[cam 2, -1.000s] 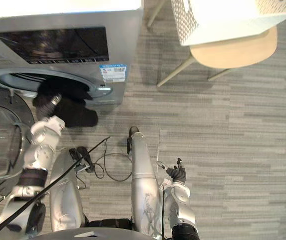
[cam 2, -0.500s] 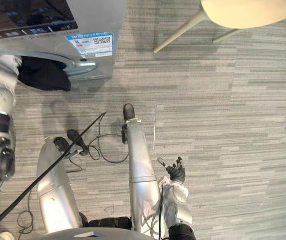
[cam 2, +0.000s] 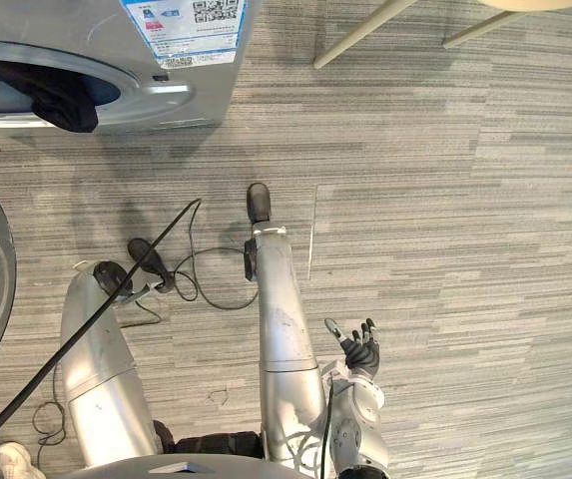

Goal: Pick up the laundry basket with both hands and put the clothes into the washing machine.

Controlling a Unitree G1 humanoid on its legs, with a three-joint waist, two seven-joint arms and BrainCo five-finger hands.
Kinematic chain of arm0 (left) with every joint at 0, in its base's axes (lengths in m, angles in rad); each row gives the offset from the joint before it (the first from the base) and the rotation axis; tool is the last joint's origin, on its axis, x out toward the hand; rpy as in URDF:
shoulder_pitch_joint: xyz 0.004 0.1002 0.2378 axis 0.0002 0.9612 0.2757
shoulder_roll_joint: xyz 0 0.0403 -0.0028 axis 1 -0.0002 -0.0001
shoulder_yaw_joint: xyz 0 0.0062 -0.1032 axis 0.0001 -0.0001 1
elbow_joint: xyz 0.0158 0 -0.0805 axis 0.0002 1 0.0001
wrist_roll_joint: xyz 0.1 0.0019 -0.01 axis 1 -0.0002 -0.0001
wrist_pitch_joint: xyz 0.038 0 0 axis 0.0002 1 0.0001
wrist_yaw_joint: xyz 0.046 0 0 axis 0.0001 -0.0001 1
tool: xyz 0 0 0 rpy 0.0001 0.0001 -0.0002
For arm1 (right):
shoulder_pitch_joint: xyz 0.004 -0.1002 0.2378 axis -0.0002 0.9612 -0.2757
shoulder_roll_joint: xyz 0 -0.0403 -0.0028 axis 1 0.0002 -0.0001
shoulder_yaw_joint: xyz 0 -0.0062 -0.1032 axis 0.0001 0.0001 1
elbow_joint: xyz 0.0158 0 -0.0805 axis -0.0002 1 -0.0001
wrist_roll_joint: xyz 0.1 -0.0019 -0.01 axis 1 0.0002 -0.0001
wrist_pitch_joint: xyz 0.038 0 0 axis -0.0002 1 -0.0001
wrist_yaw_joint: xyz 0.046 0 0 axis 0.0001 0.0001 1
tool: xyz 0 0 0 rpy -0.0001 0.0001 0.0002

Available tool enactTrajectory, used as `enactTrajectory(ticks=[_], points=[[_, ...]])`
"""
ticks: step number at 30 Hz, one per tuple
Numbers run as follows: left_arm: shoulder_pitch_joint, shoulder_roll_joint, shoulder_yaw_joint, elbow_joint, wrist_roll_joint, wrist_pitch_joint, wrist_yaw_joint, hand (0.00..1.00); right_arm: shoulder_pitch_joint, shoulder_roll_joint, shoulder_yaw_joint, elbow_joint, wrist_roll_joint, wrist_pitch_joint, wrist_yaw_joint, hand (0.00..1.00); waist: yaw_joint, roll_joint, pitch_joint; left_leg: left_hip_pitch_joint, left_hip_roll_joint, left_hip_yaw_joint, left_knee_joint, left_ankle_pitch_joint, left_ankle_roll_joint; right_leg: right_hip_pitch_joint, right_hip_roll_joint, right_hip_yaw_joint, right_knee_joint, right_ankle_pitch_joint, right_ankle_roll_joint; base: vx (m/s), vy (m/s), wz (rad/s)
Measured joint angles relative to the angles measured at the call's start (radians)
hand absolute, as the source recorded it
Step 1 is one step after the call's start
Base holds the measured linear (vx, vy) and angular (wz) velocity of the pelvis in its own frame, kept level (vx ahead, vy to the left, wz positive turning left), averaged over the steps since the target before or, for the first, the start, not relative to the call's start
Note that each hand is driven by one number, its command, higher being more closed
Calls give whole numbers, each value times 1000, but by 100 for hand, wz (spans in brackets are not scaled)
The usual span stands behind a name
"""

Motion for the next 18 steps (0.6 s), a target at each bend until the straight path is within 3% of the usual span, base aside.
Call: enactTrajectory(ticks=[4,6,9,12,15,17,18], points=[[75,77,66,-15,266,31,-8,100,15,-1,4,-5,0,-9,32,0,-27,0,0,-2,3,0,1,-1,2,-1,3,-3,-7,6,-1,-13,29,-8],[288,201,249,-87,551,60,-16,100,11,-5,28,-7,0,-33,38,0,-70,2,-1,-2,29,3,-1,-4,6,-2,17,-11,-29,1,-5,-8,18,-35],[600,374,368,-135,803,39,-83,100,6,-7,40,27,5,-42,39,0,-91,3,-1,-2,58,2,1,-7,3,-18,7,-58,-23,6,-23,18,-9,-32],[844,465,385,-142,963,-23,-155,100,0,-23,48,29,23,-46,48,0,-98,3,-1,-2,62,-20,4,-14,-13,-34,16,-67,8,-6,-50,37,-47,-11],[1083,544,404,-180,1062,-80,-196,100,-2,-49,71,24,23,-52,72,0,-87,4,-2,-2,63,-56,10,-16,-35,-33,15,-91,44,-32,-70,29,-60,8],[1119,552,392,-179,1089,-93,-207,100,-2,-47,79,6,23,-64,76,0,-73,4,-2,-2,62,-61,9,-14,-44,-32,13,-99,53,-43,-73,-5,-53,14],[1049,548,310,-162,1130,-91,-220,100,-3,-46,79,2,20,-73,75,0,-55,6,-2,-2,62,-63,9,-11,-48,-33,13,-101,56,-48,-69,-21,-29,7]])
